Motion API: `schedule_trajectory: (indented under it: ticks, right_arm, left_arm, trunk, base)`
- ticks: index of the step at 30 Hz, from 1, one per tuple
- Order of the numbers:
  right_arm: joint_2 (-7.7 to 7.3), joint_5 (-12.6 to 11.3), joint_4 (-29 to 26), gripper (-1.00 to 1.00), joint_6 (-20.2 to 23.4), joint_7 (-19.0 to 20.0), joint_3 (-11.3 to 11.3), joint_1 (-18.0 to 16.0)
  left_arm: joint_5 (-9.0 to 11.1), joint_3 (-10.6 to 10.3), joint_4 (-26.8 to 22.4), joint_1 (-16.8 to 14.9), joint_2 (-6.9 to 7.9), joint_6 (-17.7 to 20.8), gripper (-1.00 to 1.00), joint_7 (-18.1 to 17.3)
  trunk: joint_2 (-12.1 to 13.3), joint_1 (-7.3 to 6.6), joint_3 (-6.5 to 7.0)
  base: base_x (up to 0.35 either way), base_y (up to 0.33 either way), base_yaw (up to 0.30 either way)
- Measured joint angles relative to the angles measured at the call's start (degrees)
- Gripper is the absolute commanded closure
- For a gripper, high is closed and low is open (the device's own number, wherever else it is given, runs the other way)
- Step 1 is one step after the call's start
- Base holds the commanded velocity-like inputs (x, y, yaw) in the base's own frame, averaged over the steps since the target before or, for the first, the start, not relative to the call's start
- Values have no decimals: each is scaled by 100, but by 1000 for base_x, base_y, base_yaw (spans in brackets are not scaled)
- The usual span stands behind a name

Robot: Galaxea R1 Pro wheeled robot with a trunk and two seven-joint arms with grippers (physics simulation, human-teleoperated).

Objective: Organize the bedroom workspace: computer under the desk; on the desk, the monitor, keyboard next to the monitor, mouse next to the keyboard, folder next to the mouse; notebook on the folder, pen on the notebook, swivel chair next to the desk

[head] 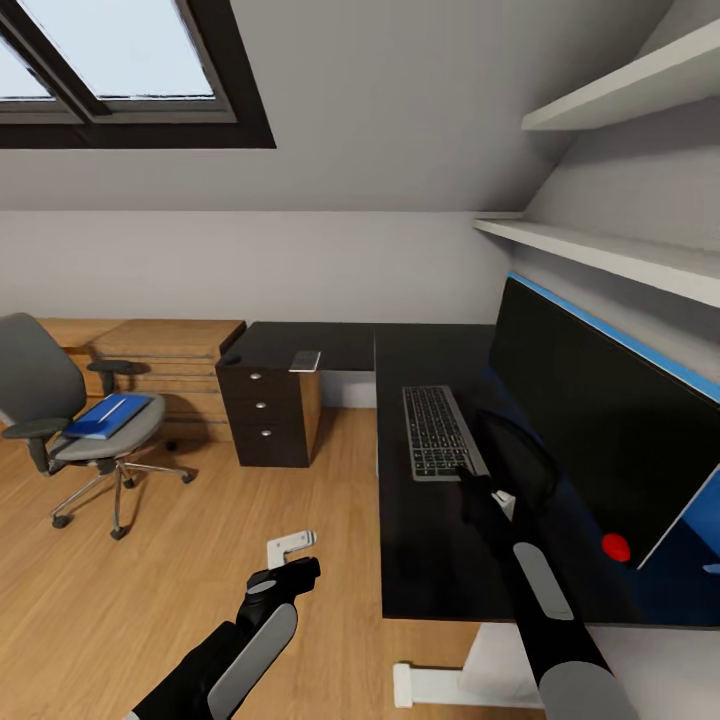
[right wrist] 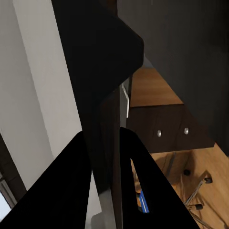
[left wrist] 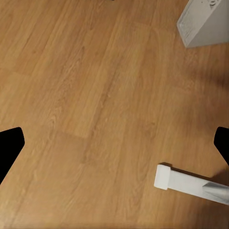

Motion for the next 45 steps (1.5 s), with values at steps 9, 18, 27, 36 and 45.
schedule_trajectory:
  ticks: [9, 18, 27, 36, 45]
  right_arm:
    - [-15, 7, 113, 100, -18, -13, -15, -6]
    - [-41, 12, 217, 100, -60, -148, -15, -8]
    - [-29, -22, 340, 100, -336, -259, -7, -17]
    - [-32, -248, 336, 100, -328, -248, -3, -18]
    - [-44, -267, 303, 100, -292, -226, -20, -18]
  left_arm:
    - [0, 9, 0, 0, 1, -2, -100, -2]
    - [2, 9, -316, 0, 59, 8, -100, 4]
    - [106, 237, -535, 0, 184, 16, -100, 29]
    - [115, 260, -536, 0, 185, 17, -100, 52]
    - [115, 259, -531, 0, 185, 17, -100, 53]
  trunk:
    - [0, 0, 0]
    - [0, 0, 0]
    - [-360, 197, -161]
    - [-721, 395, -323]
    - [-1082, 593, -485]
  base:
    - [0, -78, 0]
    - [0, -37, 0]
    - [0, 0, 0]
    - [0, 0, 0]
    - [0, 0, 0]
